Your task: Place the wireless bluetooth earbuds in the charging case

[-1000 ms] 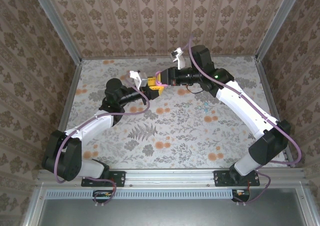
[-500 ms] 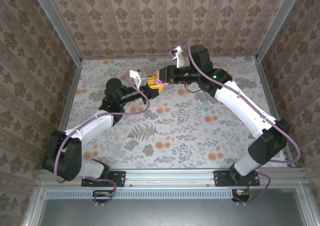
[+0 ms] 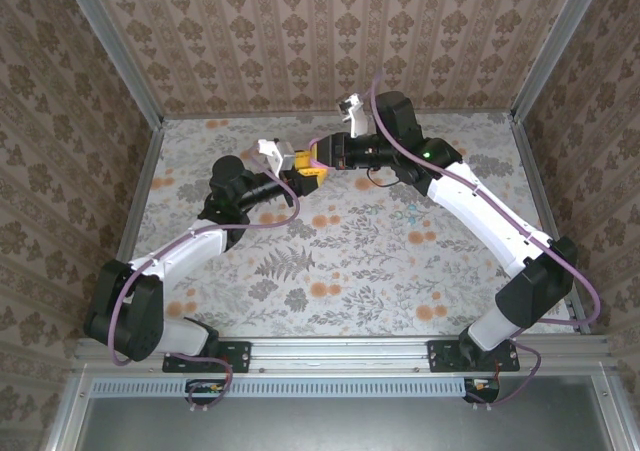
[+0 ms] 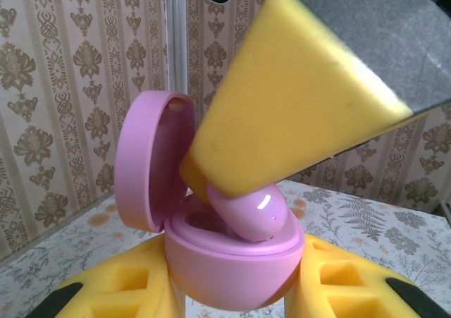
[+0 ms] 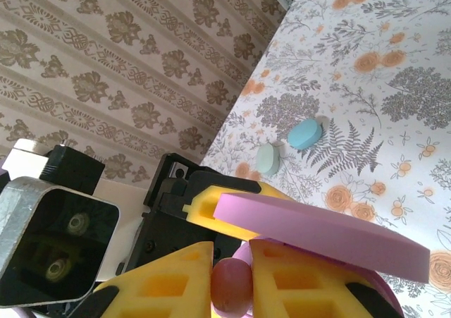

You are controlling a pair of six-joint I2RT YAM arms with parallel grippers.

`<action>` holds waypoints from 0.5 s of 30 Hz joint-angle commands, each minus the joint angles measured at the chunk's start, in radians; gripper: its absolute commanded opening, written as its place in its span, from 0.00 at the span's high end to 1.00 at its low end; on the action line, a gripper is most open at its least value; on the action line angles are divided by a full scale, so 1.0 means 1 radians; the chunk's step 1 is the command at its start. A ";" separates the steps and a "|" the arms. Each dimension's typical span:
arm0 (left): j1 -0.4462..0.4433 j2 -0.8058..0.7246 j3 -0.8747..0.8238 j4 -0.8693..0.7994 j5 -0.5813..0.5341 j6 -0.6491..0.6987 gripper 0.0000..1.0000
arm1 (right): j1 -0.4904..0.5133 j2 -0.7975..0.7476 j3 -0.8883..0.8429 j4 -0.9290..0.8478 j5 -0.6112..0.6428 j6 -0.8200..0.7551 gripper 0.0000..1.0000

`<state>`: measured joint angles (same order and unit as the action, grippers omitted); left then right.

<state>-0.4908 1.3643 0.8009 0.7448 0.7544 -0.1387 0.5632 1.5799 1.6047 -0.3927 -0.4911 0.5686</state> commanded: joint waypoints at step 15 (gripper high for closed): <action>-0.007 -0.008 0.032 0.066 0.008 -0.019 0.73 | 0.021 0.009 0.059 -0.120 0.129 -0.065 0.73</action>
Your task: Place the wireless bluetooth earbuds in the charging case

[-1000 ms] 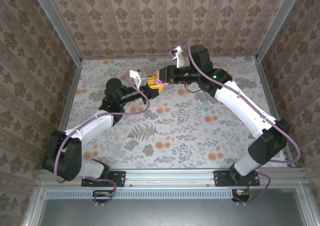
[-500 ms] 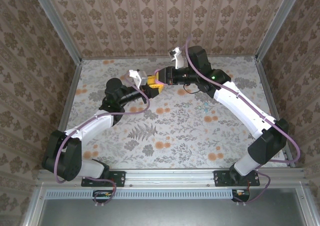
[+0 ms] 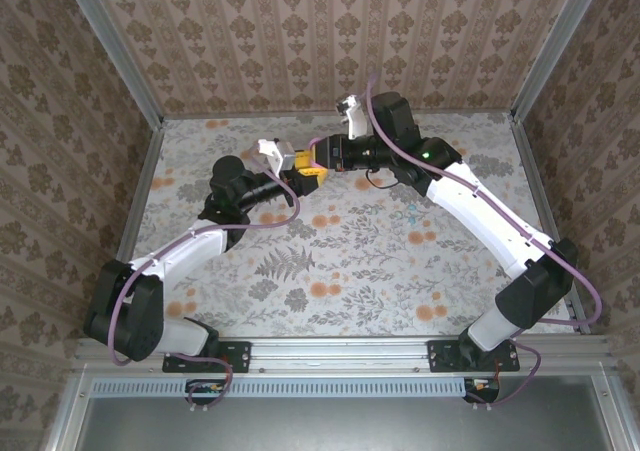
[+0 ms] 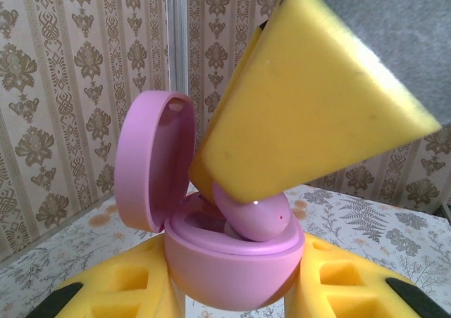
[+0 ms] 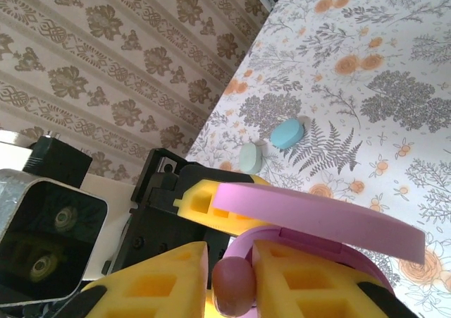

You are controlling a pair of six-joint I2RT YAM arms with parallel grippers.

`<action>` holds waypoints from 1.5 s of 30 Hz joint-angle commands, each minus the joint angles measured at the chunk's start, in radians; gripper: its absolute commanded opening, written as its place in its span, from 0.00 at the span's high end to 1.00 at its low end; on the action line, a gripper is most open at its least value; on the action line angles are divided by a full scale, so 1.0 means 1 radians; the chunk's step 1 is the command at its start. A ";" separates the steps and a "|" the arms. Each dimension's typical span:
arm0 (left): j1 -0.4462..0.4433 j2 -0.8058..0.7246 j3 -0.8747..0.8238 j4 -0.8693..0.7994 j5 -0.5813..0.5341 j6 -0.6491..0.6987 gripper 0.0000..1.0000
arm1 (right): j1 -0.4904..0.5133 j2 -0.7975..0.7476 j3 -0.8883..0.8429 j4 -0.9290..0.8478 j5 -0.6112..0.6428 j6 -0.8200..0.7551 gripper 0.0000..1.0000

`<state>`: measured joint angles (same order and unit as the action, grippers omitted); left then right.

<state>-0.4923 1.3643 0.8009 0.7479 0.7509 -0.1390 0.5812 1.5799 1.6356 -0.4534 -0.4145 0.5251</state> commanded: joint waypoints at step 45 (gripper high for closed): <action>-0.006 -0.019 0.074 0.002 0.070 0.043 0.73 | -0.145 0.196 0.397 -0.281 -0.095 -0.039 0.58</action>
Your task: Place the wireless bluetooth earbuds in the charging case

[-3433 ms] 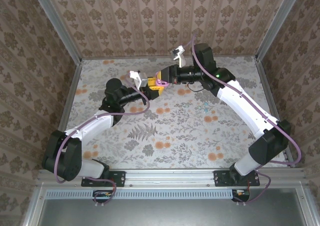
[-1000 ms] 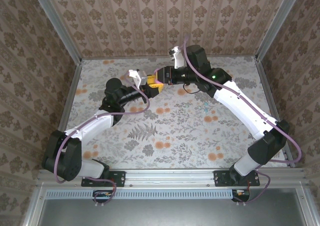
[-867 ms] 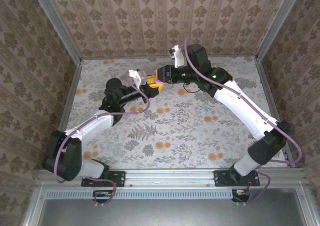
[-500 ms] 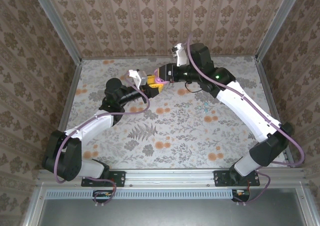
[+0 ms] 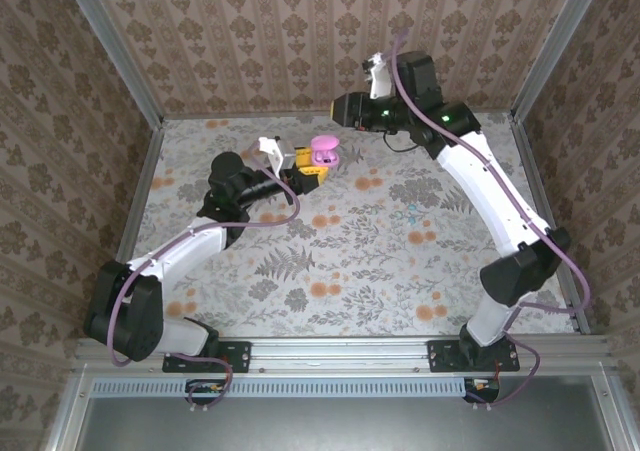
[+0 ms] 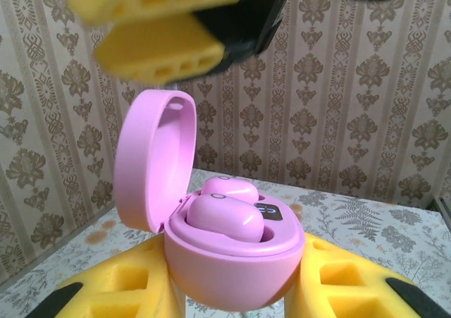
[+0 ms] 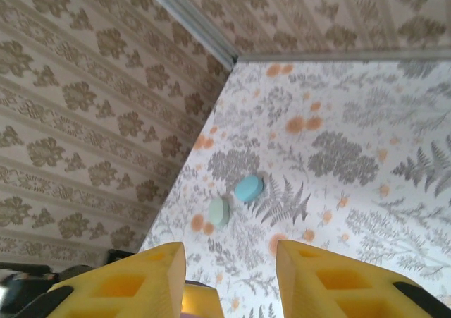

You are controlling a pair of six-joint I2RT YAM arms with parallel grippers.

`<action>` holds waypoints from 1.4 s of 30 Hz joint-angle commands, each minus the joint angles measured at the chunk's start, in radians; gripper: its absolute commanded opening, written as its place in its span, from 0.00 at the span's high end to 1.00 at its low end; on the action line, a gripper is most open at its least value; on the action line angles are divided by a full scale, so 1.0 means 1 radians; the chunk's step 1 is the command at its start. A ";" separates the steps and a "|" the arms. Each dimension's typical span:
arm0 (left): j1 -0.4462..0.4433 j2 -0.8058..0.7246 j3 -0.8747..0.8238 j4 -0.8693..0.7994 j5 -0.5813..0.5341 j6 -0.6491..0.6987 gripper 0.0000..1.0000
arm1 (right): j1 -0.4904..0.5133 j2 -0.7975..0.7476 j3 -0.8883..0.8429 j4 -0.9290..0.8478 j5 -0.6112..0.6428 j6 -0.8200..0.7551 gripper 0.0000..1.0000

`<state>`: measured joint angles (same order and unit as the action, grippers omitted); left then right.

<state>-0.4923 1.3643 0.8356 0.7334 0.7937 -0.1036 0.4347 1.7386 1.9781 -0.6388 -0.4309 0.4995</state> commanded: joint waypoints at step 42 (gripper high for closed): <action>-0.054 -0.035 0.078 0.058 -0.043 -0.058 0.73 | -0.097 -0.162 -0.599 0.710 -0.727 0.606 0.48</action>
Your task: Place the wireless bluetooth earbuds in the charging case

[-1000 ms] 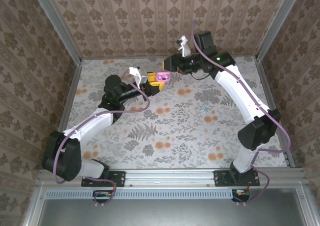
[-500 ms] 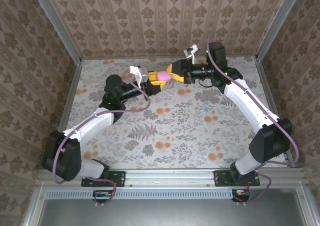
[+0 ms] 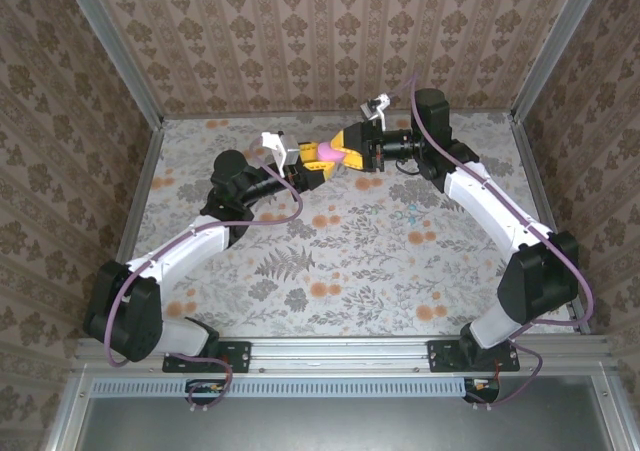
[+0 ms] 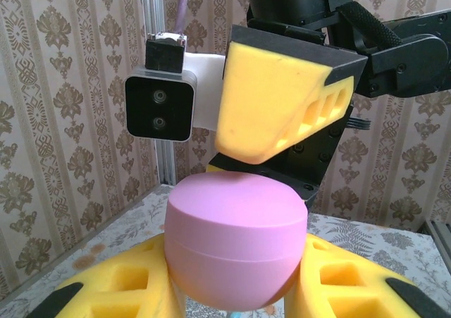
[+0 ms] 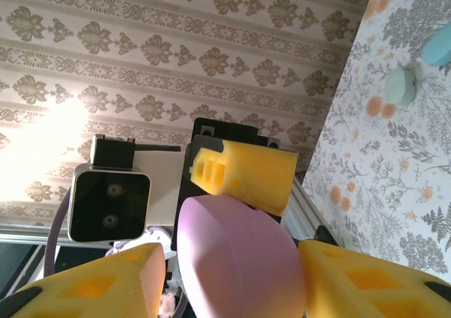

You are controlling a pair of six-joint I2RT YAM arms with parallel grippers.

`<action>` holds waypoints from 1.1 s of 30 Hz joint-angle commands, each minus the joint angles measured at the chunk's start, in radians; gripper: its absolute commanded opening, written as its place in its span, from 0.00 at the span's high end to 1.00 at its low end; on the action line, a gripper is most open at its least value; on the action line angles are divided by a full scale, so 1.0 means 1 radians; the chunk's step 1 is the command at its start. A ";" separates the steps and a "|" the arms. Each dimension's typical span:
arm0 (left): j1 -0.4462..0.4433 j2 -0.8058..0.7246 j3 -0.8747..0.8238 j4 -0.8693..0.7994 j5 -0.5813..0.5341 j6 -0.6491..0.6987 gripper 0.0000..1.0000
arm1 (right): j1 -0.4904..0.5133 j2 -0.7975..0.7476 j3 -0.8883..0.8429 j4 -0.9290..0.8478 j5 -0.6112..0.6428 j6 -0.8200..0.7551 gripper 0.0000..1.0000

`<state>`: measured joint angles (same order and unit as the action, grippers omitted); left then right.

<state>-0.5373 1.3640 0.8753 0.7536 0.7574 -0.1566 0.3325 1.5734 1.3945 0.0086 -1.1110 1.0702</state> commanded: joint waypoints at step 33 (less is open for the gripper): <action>-0.005 -0.190 -0.158 -0.196 -0.259 0.100 0.11 | -0.050 0.032 -0.194 0.046 0.430 -0.091 0.78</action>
<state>-0.5484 1.2495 0.7555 0.5983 0.5930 -0.0734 0.2920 1.5742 1.2232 0.1059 -0.8379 1.0821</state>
